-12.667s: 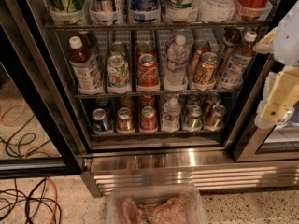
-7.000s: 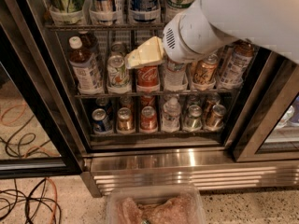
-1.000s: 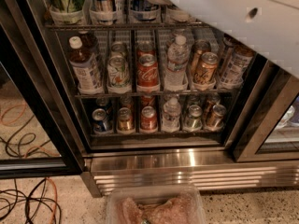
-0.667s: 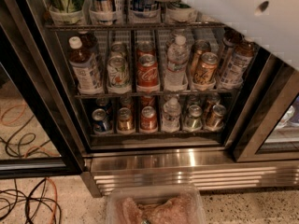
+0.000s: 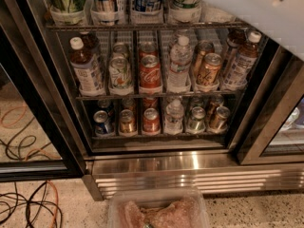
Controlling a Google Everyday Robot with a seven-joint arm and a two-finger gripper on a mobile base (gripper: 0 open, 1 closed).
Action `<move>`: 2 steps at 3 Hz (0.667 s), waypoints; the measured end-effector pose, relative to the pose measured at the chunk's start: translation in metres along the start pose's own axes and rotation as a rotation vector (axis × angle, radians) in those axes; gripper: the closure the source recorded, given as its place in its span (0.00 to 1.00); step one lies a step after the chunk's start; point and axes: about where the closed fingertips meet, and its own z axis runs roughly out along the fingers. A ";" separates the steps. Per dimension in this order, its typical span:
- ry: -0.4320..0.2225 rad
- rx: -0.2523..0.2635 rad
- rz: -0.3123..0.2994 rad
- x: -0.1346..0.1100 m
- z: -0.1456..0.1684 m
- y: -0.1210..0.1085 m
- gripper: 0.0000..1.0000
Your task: Pick pepsi can from top shelf of fridge
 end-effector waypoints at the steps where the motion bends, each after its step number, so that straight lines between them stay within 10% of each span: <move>1: -0.007 0.000 -0.001 -0.006 -0.006 0.000 1.00; 2: -0.001 -0.003 0.005 -0.006 -0.007 0.000 1.00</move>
Offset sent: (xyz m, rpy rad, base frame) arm -0.1173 -0.0443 0.0406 0.2332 0.4340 0.0446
